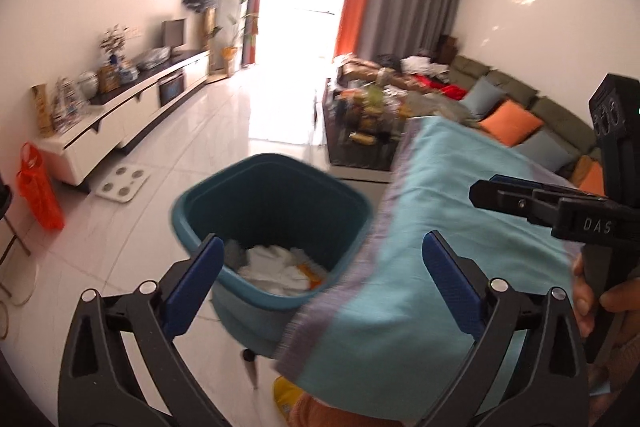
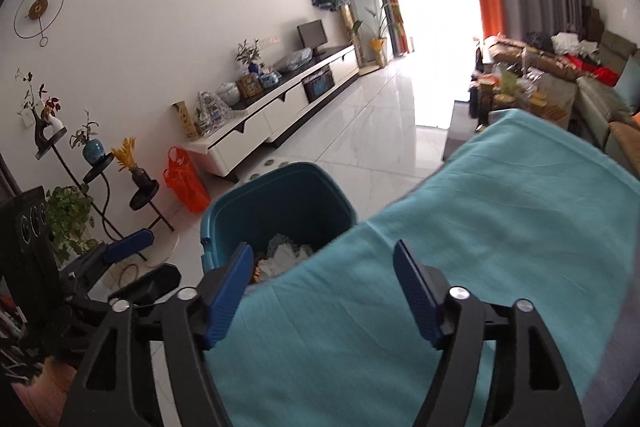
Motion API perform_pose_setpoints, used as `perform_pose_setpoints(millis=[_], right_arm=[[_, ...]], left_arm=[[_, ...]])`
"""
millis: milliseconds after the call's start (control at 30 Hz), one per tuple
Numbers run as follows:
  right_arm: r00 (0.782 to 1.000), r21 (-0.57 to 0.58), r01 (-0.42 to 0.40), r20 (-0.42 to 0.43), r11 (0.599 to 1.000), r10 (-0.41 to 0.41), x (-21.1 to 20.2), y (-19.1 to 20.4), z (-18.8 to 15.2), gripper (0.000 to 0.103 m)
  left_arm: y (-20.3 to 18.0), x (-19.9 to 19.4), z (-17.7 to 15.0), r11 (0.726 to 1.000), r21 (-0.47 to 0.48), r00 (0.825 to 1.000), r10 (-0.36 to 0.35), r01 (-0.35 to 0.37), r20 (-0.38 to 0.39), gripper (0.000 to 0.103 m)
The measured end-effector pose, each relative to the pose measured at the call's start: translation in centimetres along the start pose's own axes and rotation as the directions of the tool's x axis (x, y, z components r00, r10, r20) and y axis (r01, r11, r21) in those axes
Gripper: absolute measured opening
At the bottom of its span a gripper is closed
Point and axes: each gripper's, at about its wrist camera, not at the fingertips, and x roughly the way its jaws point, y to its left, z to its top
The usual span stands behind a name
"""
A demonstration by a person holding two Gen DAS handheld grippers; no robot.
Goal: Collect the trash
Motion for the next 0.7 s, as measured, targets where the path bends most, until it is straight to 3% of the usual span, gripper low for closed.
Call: perform_pose_setpoints(millis=[133, 267, 500, 700], right_arm=[[0.993, 0.014, 0.086, 0.077, 0.996, -0.087, -3.9, -1.2, -1.8, 0.087], [0.97, 0.027, 0.188, 0.153, 0.982, -0.19, -7.5, -2.4, -3.7, 0.095], [0.896, 0.09, 0.359, 0.247, 0.929, -0.37, -13.1, -4.2, -7.8, 0.096], [0.809, 0.141, 0.493, 0.291, 0.859, -0.512, -16.4, -5.3, -10.8, 0.096]], left_arm=[[-3.2, -1.6, -0.7, 0.999, 0.033, 0.997, -0.043, 0.041, 0.06, 0.097], [-6.3, -2.5, -0.8, 0.995, 0.063, 0.991, -0.09, 0.083, 0.099, 0.097], [-11.6, -3.2, -0.6, 0.983, 0.113, 0.976, -0.161, 0.146, 0.144, 0.097], [-15.5, -3.7, -0.8, 0.969, 0.163, 0.963, -0.212, 0.186, 0.164, 0.097]])
